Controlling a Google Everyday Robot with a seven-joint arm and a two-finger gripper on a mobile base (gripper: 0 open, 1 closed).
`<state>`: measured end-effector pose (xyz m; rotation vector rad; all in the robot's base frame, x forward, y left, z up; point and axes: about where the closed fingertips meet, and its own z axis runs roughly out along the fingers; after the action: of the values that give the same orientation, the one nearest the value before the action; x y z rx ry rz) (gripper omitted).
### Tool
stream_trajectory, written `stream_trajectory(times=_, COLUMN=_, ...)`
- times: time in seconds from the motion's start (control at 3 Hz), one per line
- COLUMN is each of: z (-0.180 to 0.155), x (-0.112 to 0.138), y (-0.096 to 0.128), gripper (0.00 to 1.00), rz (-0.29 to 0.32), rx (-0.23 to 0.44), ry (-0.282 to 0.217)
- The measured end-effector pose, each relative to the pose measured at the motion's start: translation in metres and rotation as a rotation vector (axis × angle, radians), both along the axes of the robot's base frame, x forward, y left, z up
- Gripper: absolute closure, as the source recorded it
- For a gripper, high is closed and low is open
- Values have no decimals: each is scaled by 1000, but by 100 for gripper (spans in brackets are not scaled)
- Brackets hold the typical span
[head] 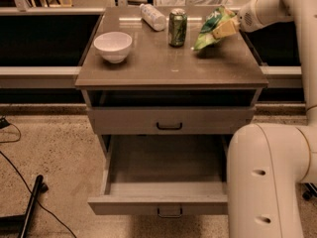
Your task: Place green rice chip bag into middle drawer
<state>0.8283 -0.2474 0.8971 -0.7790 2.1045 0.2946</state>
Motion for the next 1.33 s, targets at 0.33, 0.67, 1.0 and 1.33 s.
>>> stream_trajectory(times=0.33, z=37, x=-25, y=-1, gripper=100, rz=136, rx=0, ry=-113)
stream_trajectory(times=0.67, z=83, x=-58, y=0, gripper=100, rz=279, rx=-57, ry=-241)
stream_trajectory(times=1.0, z=93, x=-89, y=22, gripper=100, rz=475, rx=-231, ry=-271)
stream_trajectory(times=1.33, z=87, x=-105, y=54, gripper=100, rz=640, rx=-412, ry=-273)
